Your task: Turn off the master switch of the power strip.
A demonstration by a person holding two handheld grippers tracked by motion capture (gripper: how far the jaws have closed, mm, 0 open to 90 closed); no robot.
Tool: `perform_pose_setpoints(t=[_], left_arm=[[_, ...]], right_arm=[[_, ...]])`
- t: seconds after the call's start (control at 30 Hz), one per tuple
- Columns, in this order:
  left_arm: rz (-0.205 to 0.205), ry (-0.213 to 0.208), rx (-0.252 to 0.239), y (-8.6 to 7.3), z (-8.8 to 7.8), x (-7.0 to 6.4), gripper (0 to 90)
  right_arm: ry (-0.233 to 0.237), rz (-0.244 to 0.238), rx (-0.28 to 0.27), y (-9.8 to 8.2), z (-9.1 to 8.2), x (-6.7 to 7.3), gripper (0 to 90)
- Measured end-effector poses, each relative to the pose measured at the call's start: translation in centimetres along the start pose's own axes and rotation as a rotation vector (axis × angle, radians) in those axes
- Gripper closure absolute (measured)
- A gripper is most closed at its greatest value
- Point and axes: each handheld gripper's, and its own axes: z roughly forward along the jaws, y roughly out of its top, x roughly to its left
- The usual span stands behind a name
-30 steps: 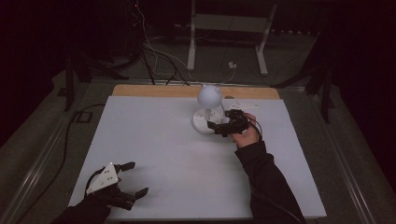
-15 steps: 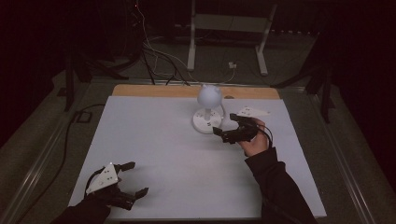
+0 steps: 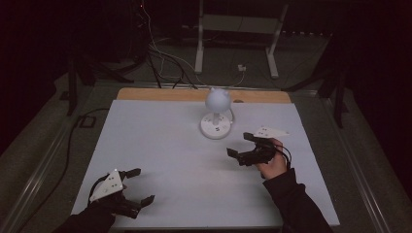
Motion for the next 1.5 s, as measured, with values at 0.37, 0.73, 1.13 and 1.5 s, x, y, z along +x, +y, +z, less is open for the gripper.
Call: perform_pose_setpoints(t=[0.37, 0.73, 1.13, 1.5], left_arm=[[0.001, 0.0, 0.003, 0.0, 0.0, 0.0, 0.3], [0.004, 0.0, 0.003, 0.0, 0.0, 0.0, 0.3], [0.007, -0.001, 0.004, 0.0, 0.0, -0.1, 0.3], [0.008, -0.001, 0.006, 0.0, 0.1, 0.0, 0.3]], right_arm=[[-0.01, -0.006, 0.044, -3.9, -2.8, 0.6, 0.4], [-0.07, -0.016, 0.079, -7.1, -5.1, 0.3, 0.4], [-0.111, -0.055, 0.136, -8.8, -7.2, 0.2, 0.4], [-0.126, -0.036, 0.169, -9.9, -7.5, -0.1, 0.4]])
